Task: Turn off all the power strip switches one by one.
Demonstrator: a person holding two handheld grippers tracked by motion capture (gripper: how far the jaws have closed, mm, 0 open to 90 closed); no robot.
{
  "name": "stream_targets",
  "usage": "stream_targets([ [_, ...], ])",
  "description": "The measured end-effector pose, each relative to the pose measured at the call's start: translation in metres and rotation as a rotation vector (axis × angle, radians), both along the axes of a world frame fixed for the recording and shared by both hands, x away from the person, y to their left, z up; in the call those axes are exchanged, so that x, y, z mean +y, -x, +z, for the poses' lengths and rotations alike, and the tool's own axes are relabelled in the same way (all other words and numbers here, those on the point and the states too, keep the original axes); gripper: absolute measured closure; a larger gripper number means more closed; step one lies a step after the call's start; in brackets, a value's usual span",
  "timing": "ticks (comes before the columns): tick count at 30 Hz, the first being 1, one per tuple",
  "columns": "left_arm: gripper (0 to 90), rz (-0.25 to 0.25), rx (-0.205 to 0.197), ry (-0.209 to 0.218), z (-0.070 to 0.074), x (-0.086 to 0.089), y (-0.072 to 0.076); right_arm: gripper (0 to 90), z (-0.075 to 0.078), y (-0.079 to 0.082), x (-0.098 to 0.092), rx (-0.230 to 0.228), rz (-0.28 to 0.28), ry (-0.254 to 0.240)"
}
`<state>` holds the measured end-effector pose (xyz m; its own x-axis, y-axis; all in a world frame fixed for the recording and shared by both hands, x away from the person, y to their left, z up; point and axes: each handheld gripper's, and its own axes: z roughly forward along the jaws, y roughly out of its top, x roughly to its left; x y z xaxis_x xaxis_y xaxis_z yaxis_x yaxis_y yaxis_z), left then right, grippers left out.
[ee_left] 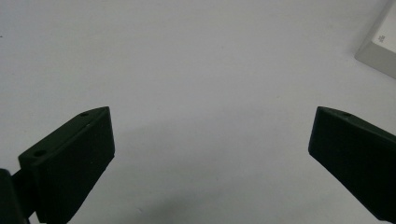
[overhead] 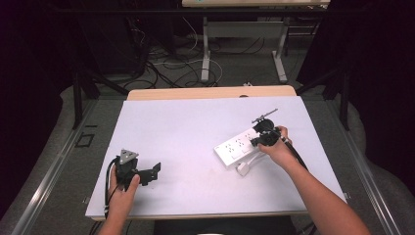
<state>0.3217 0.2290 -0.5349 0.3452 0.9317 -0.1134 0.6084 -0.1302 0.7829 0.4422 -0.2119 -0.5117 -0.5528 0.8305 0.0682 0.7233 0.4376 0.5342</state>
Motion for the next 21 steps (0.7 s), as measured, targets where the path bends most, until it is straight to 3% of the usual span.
stream_targets([
  [21, 0.4, 0.000, 0.002, -0.002, 0.0004, 0.0002, 0.0002, 90.0, -0.0013, 0.0002, 0.0007, 0.001, -0.001, -0.002],
])
